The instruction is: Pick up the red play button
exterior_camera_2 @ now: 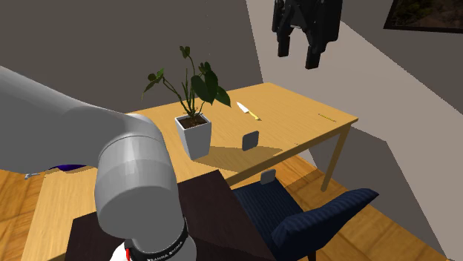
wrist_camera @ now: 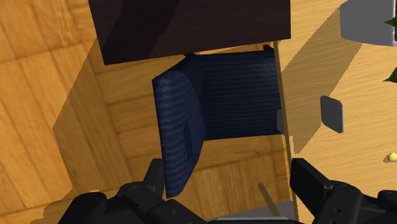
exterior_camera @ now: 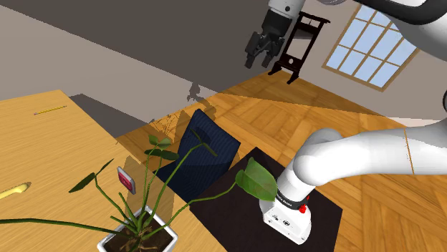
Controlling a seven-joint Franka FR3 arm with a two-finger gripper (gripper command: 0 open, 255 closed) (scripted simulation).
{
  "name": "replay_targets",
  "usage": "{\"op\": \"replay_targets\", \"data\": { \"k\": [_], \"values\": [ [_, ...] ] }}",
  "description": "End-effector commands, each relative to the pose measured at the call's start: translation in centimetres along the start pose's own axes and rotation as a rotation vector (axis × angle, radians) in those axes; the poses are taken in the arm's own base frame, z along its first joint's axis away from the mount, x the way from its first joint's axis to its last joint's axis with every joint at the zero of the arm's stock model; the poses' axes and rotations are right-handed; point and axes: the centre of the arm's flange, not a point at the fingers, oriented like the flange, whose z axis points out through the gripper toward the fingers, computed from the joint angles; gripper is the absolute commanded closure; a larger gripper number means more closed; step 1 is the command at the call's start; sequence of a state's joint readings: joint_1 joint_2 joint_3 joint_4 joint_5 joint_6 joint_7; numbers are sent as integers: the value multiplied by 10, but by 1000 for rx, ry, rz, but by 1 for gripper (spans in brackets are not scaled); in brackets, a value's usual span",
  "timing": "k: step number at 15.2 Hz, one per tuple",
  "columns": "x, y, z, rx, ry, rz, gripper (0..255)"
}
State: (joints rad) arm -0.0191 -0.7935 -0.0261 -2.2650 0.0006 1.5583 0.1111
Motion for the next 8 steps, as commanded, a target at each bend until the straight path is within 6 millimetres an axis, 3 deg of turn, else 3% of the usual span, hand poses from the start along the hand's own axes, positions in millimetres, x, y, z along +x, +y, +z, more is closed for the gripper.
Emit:
{"op": "replay_targets", "data": {
  "k": [1, 8],
  "values": [
    [0, 0, 0, 0, 0, 0, 0],
    [23, -59, 67, 5, -7, -26, 0]
  ]
}}
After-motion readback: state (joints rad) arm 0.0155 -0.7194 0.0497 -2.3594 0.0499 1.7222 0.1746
